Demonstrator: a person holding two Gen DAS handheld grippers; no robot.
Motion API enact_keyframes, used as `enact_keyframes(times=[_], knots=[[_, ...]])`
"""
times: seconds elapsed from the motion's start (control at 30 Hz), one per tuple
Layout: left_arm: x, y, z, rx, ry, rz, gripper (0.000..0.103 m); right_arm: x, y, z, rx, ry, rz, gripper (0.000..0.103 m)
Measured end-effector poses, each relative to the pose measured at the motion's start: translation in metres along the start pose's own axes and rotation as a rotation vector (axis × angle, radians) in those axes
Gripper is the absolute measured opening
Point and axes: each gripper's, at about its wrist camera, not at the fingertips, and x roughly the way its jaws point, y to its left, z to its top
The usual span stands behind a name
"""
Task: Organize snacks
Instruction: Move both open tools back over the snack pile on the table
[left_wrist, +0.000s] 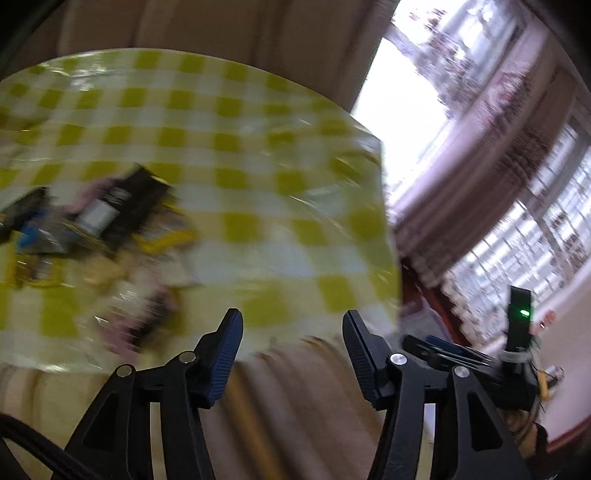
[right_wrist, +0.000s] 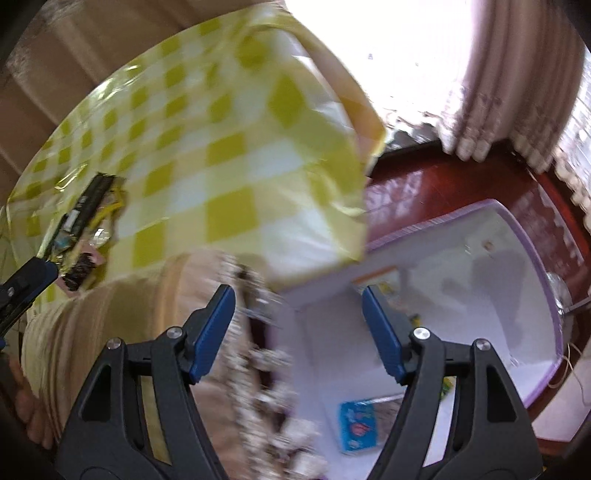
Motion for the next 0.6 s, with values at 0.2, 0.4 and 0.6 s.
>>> enact_keyframes(times=[0.2,0.4,0.6], knots=[[-0.013,0.067,0.028,-0.058,-0.063,0.143,0.065,0.007,0.042,0.016,-0.058,-0.015,0.066,0.076],[-0.003,0.106,0.058,-0.033,-0.056,0.225,0.074,0.026,0.084,0.034,-0.106,0.0,0.139,0.08],[0.044,0.103,0.08,0.124,0.043,0.321,0.075,0.053,0.122,0.05,-0.157,0.043,0.222,0.082]])
